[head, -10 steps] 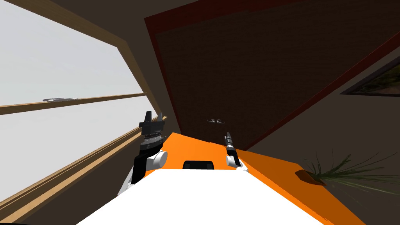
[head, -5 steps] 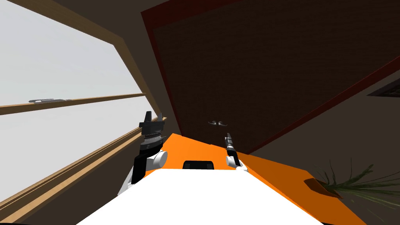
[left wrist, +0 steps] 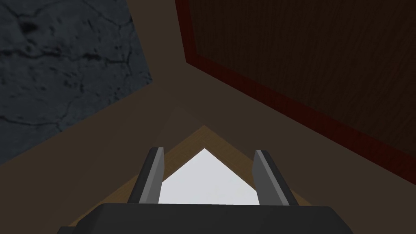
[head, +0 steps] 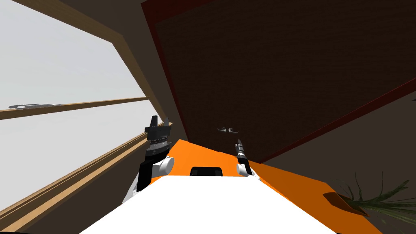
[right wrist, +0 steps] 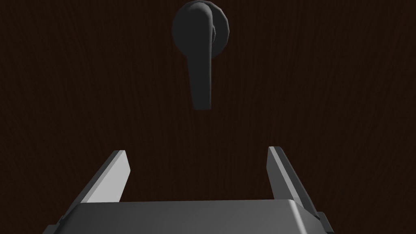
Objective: Pull the door open
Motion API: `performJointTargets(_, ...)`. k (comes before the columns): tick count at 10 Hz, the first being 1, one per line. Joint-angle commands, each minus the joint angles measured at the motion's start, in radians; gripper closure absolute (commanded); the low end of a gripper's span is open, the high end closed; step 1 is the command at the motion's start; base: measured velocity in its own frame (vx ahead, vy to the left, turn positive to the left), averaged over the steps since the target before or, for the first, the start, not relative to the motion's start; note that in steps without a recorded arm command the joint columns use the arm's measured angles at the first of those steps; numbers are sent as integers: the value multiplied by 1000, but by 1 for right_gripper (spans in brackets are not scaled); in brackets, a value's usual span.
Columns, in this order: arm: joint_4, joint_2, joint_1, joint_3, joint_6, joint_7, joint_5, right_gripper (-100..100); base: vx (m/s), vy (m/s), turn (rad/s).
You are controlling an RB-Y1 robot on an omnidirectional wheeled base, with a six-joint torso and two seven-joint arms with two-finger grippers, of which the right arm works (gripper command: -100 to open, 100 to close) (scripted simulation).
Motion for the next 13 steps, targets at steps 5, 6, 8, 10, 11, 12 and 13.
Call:
performJointTargets(5, 77, -34, -6, -22, -30, -17, -12, -100, 20, 9, -9)
performJointTargets(6, 87, -50, 7, -35, -34, -23, -19, -100, 29, 3, 0)
performJointTargets(8, 106, -82, 32, -59, -43, -36, -33, -100, 89, 6, 3)
performJointTargets(10, 124, -110, 51, -78, -55, -52, -43, -100, 147, -24, 30)
performJointTargets(11, 128, -115, 53, -80, -60, -59, -45, -100, 175, -99, 64)
performJointTargets(12, 129, -115, 51, -78, -64, -64, -45, -100, 178, -105, 85)
performJointTargets(13, 128, -109, 42, -71, -69, -68, -41, -100, 158, -103, 129)
